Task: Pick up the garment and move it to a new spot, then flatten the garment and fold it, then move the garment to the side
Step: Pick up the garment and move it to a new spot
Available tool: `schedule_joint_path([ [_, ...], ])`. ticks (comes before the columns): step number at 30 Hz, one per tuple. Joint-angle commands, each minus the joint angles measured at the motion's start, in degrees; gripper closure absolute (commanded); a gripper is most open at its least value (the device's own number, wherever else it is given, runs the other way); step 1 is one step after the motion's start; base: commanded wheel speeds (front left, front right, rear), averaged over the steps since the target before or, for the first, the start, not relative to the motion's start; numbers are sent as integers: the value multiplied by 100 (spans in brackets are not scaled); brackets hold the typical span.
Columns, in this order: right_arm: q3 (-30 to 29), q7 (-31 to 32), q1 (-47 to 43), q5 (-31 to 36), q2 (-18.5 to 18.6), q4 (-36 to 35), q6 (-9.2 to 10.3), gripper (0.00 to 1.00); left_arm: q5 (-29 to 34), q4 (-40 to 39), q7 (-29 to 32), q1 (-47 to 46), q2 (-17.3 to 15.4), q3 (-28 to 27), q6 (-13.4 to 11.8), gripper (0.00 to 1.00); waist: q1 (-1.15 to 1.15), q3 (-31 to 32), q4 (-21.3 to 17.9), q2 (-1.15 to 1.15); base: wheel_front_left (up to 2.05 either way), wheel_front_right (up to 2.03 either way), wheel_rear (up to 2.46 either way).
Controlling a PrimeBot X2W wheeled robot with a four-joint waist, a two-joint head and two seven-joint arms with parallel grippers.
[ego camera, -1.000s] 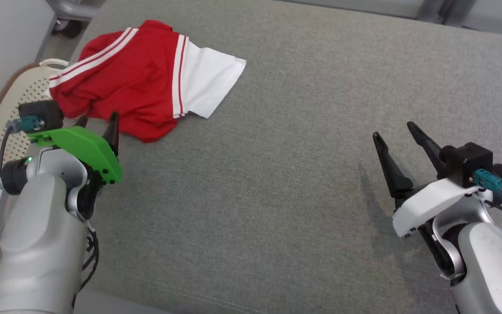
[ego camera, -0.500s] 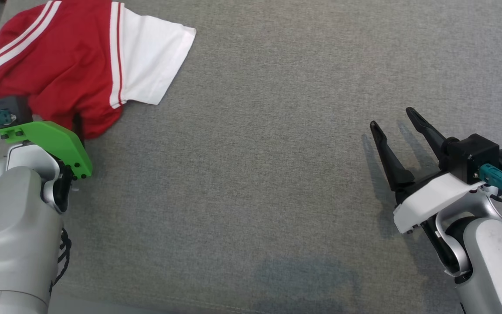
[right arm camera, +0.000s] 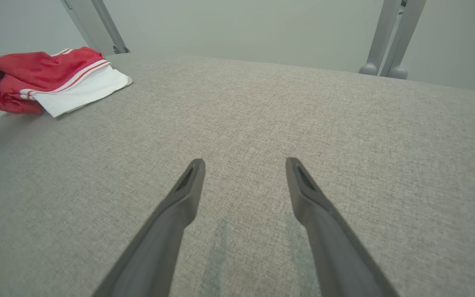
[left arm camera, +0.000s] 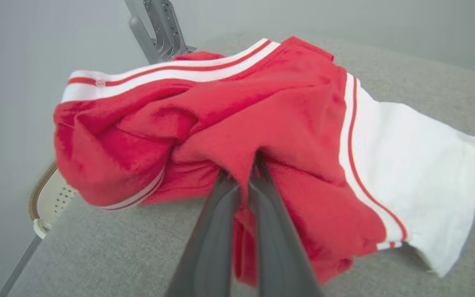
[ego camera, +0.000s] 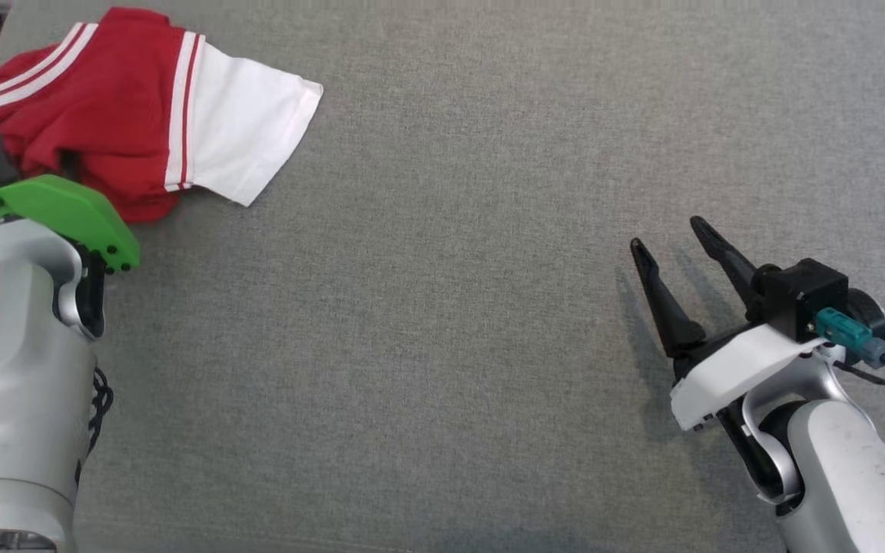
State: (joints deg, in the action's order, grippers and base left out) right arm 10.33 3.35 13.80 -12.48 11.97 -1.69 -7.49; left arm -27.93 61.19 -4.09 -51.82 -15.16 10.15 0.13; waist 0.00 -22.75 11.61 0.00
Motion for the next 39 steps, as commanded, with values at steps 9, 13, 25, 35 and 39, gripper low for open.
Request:
schedule_joint_path([
  [9, 96, -473, -162, -171, -349, 618, 0, 0, 406, -682, -162, -682, 101, 455, 86, 100, 0, 1115, -338, 0, 0, 0, 0],
  [13, 50, -669, -247, -234, -488, 842, 0, 0, 570, -1303, -10, -854, 287, 777, 190, 100, 0, 1447, -608, 0, 0, 0, 0],
  [25, -9, -898, -295, -291, -667, 1057, 0, 0, 361, -2892, 467, -516, 939, 1315, 433, 100, 0, 1535, -1456, 0, 0, 0, 0],
  [35, -78, -1089, -131, -332, -780, 1141, 0, 0, -289, -3261, 568, 498, 1198, 1911, 319, 100, 0, 1105, -1980, 0, 0, 0, 0],
  [39, -87, -1162, -109, -309, -807, 1204, 0, 0, -369, -2941, 547, 913, 1192, 1977, 109, 100, 0, 1029, -1987, 0, 0, 0, 0],
])
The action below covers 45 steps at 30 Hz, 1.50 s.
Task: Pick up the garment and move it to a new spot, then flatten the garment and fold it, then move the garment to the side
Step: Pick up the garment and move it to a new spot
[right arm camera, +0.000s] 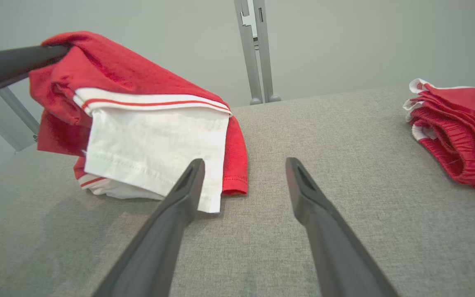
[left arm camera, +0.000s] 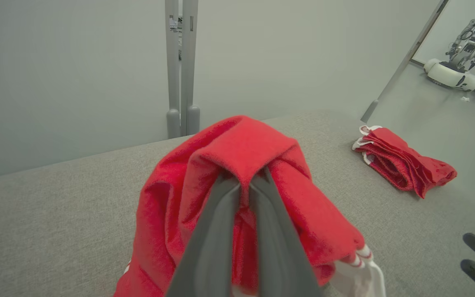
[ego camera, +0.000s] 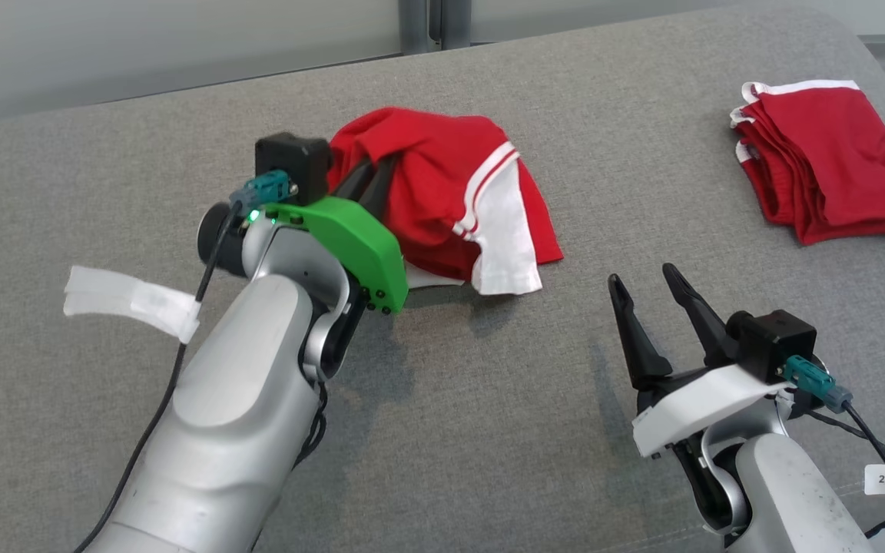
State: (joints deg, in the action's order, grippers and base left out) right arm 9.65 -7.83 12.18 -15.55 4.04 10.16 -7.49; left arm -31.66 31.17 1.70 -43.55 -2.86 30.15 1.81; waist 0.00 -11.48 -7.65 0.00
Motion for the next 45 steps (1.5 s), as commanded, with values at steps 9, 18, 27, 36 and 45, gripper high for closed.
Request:
schedule_joint_path([
  [9, -33, -96, 98, 40, -44, 159, 0, 0, 71, 1000, -299, 539, -404, -69, -198, 0, 0, -49, 192, 0, 0, 0, 0],
  [18, -31, -93, 26, 57, -61, 225, 0, 0, 229, 1283, -703, 479, -561, -5, -248, 0, 0, 141, 372, 0, 0, 0, 0],
  [27, -149, -56, -126, 88, -53, 137, 0, 0, 622, 353, -538, 186, -466, 607, 26, 0, 0, 189, 214, 0, 0, 0, 0],
  [36, -101, -98, -47, 84, -74, 54, 0, 0, 890, 4, -49, 310, -387, 1198, 108, 0, 0, -90, -566, 0, 0, 0, 0],
  [45, -68, -257, 12, -24, -99, 150, 0, 0, 1062, 580, 594, 212, -419, 1611, 124, 0, 0, -443, -1282, 0, 0, 0, 0],
])
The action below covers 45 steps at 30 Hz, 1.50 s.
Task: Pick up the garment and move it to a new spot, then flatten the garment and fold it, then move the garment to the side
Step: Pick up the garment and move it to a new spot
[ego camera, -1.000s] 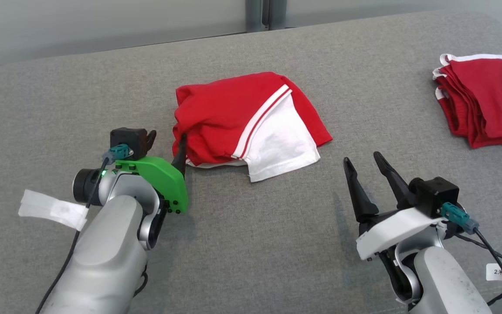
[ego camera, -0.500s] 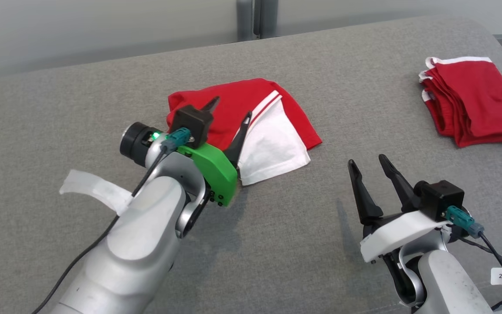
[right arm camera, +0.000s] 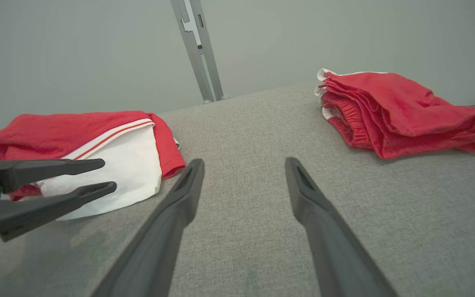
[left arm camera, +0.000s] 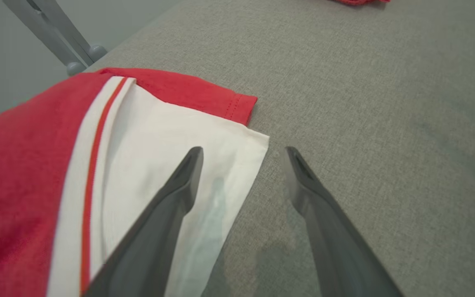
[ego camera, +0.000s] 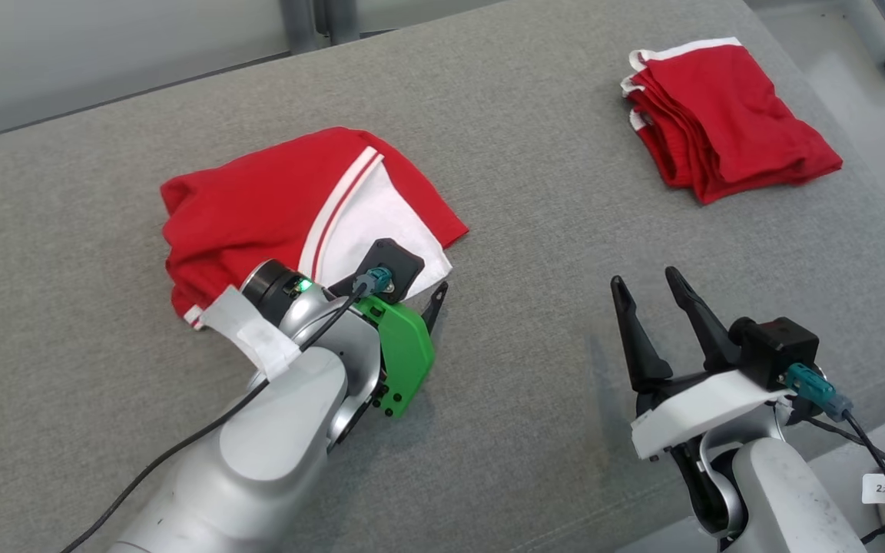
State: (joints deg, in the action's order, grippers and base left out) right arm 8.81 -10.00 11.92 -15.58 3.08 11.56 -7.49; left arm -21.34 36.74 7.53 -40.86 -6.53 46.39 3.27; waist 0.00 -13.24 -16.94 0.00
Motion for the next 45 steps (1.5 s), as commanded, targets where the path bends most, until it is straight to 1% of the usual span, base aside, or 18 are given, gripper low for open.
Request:
schedule_joint_path([
  [1, 23, -60, 47, -35, -5, 30, 0, 0, 37, 84, 71, -77, -56, 1, -50, 0, 0, -301, -413, 0, 0, 0, 0],
  [5, 47, -150, 79, -86, -14, 102, 0, 0, 34, 281, 221, -140, -45, 41, -98, 0, 0, -414, -590, 0, 0, 0, 0],
  [8, 76, -210, 129, -128, -17, 161, 0, 0, 53, 377, 198, -174, -60, 48, -158, 0, 0, -493, -691, 0, 0, 0, 0],
  [15, 169, -331, 216, -266, -20, 258, 0, 0, 11, 664, 217, -305, -56, -49, -392, 0, 0, -647, -794, 0, 0, 0, 0],
  [16, 178, -341, 229, -273, -19, 273, 0, 0, -4, 703, 223, -310, -54, -54, -394, 15, 0, -658, -800, 0, 0, 0, 0],
  [17, 188, -344, 236, -288, -19, 287, 0, 0, -13, 735, 218, -318, -51, -54, -397, 55, 0, -666, -805, 0, 0, 0, 0],
  [18, 192, -362, 243, -300, -20, 305, 0, 0, -44, 751, 192, -324, -44, -62, -378, 97, 0, -673, -804, 0, 0, 0, 0],
  [19, 192, -362, 243, -300, -20, 305, 0, 0, -44, 751, 192, -324, -44, -62, -378, 97, 0, -673, -804, 0, 0, 0, 0],
  [20, 186, -376, 242, -305, -20, 322, 0, 0, -55, 764, 176, -330, -38, -64, -371, 100, 0, -673, -798, 0, 0, 0, 0],
  [26, 134, -416, 253, -260, -19, 393, 0, 0, -151, 763, 81, -350, 10, -74, -365, 100, 0, -624, -674, 0, 0, 0, 0],
  [31, 113, -420, 287, -195, -18, 423, 0, 0, -299, 549, -183, -525, 108, -216, -342, 100, 0, -542, -492, 0, 0, 0, 0],
  [34, 78, -386, 286, -144, -17, 427, 0, 0, -421, 298, -384, -691, 157, -351, -342, 100, 0, -454, -353, 0, 0, 0, 0],
  [38, 68, -329, 245, -93, -17, 420, 0, 0, -600, -281, -697, -1119, 223, -626, -387, 100, 0, -284, -128, 0, 0, 0, 0],
  [45, 72, -256, 169, -47, -17, 401, 0, 0, -722, -1013, -1010, -1716, 260, -994, -544, 100, 0, -62, 153, 0, 0, 0, 0],
])
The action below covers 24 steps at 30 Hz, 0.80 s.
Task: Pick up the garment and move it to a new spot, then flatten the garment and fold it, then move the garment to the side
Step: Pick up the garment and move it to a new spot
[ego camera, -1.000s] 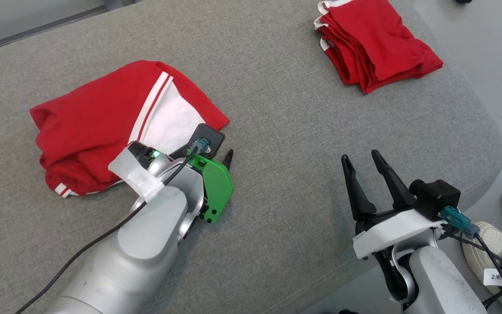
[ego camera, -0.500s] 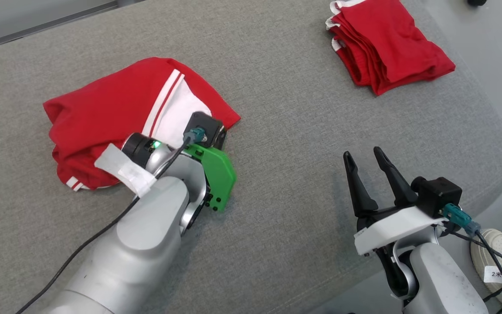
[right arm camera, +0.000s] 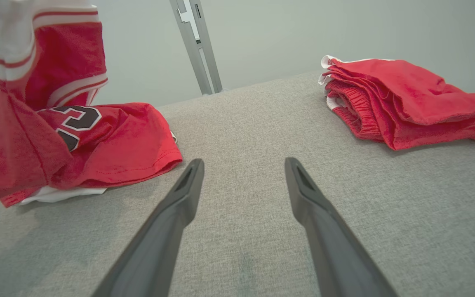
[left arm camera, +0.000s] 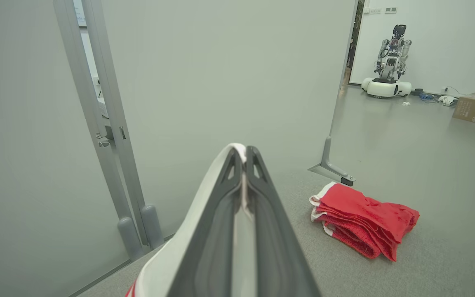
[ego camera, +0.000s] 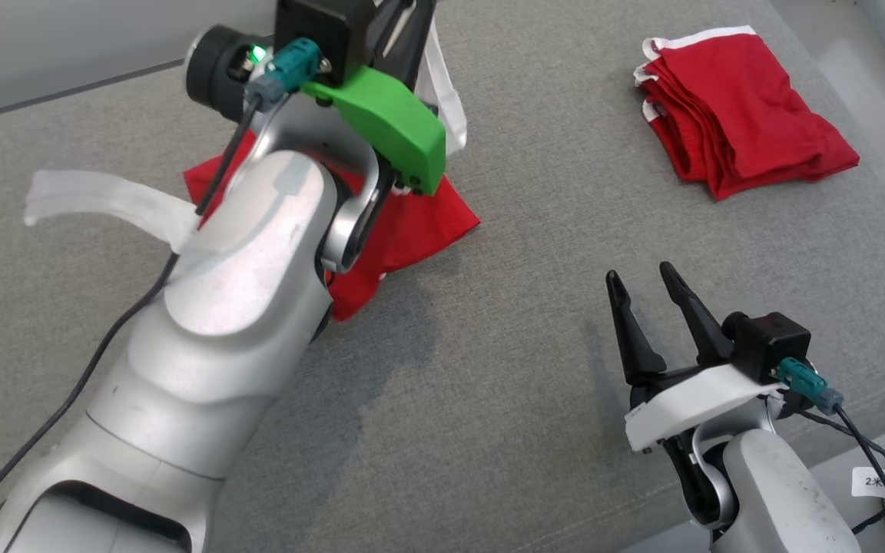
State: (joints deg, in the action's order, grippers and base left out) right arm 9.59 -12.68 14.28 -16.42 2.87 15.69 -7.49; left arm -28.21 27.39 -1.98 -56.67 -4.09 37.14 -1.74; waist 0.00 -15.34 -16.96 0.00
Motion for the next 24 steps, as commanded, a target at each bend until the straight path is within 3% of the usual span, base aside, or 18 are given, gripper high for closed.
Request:
schedule_joint_path([
  [1, 1, 23, -73, 45, 5, -10, 0, 0, -66, -162, -98, -216, 22, -123, -54, 100, 0, 175, 184, 0, 0, 0, 0],
  [10, -92, 94, -208, 125, 6, -63, 0, 0, -269, -874, -618, -217, -153, -722, -417, 100, 0, 405, 532, 0, 0, 0, 0],
  [16, -272, 202, -349, 252, 9, -203, 0, 0, -386, -1686, -857, 866, -690, -1232, -930, 100, 0, 483, 973, 0, 0, 0, 0],
  [24, -353, 387, -487, 362, 55, -416, 0, 0, -631, -2536, -664, 2705, -1435, -1765, -1522, 100, 0, 548, 1478, 0, 0, 0, 0],
])
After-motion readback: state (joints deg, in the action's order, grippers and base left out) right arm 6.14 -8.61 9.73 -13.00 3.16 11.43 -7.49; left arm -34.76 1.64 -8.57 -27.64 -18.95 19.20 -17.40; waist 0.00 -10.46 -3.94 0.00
